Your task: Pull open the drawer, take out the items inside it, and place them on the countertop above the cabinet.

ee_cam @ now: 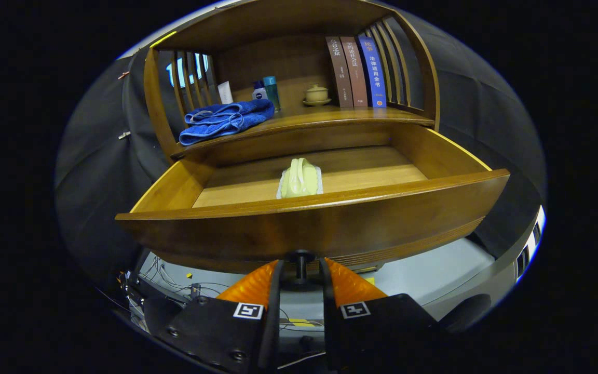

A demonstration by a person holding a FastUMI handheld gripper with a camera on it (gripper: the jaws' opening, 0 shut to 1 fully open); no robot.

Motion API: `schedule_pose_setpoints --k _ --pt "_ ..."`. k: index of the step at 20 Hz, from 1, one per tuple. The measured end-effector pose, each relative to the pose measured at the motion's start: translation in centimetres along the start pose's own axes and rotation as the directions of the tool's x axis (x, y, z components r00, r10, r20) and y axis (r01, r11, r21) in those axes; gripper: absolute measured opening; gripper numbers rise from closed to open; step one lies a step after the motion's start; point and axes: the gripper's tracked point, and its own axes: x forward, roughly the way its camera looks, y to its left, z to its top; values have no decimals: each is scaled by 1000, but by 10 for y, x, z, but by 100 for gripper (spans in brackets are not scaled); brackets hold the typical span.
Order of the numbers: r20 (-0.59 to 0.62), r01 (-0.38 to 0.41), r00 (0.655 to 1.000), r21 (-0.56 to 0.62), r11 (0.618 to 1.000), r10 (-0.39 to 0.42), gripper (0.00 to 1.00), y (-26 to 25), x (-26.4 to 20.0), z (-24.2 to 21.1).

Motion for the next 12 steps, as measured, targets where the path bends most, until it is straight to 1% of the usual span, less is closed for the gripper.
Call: schedule_pose_setpoints --k 2,6,8,9,12 --pt "-11 5 1000 6 1000 -5 45 -2 1 0" --pt "-47 41 998 13 999 -41 97 -5 -7 -9" --pt "-26 69 997 4 998 -69 100 -6 -22 -2" --pt "-1 74 997 0 997 -74 99 -3 -33 7" --pt "87 78 993 -30 997 -75 99 8 -59 54"
